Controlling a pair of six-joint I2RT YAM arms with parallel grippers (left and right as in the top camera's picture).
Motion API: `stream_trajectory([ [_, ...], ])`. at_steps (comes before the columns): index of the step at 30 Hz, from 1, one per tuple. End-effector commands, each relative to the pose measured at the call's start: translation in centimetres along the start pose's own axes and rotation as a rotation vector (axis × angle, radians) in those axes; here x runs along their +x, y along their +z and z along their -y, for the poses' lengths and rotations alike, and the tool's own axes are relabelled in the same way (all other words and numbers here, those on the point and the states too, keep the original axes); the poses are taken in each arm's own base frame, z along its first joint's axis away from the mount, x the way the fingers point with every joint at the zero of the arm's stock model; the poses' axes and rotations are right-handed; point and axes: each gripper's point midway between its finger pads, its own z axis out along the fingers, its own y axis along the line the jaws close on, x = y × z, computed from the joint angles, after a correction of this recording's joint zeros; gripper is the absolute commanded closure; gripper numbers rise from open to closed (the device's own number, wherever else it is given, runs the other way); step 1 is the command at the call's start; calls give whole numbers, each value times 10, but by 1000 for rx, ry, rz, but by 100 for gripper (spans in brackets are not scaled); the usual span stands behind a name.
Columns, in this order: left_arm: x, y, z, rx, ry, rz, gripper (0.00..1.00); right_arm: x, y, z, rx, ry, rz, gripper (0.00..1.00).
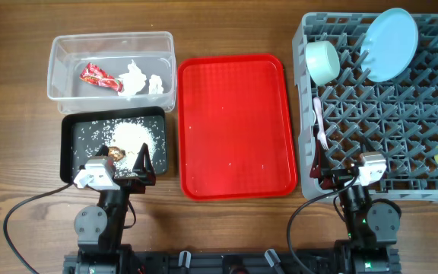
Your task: Sort waste into correct bins and load items into the dishwasher rack
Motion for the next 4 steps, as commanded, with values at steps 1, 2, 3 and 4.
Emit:
stream_trajectory([
  [1, 1, 0, -4, -15, 23, 5, 0, -3, -1, 0, 5, -10, 14, 0],
  [2, 1, 0, -4, -15, 23, 5, 0, -3, -1, 0, 5, -11, 14, 0],
  [3, 1, 0, -4, -15, 23, 5, 0, -3, -1, 0, 5, -10, 14, 0],
  [4, 1, 0, -4, -15, 23, 5, 0, -3, -1, 0, 5, -10, 14, 0],
])
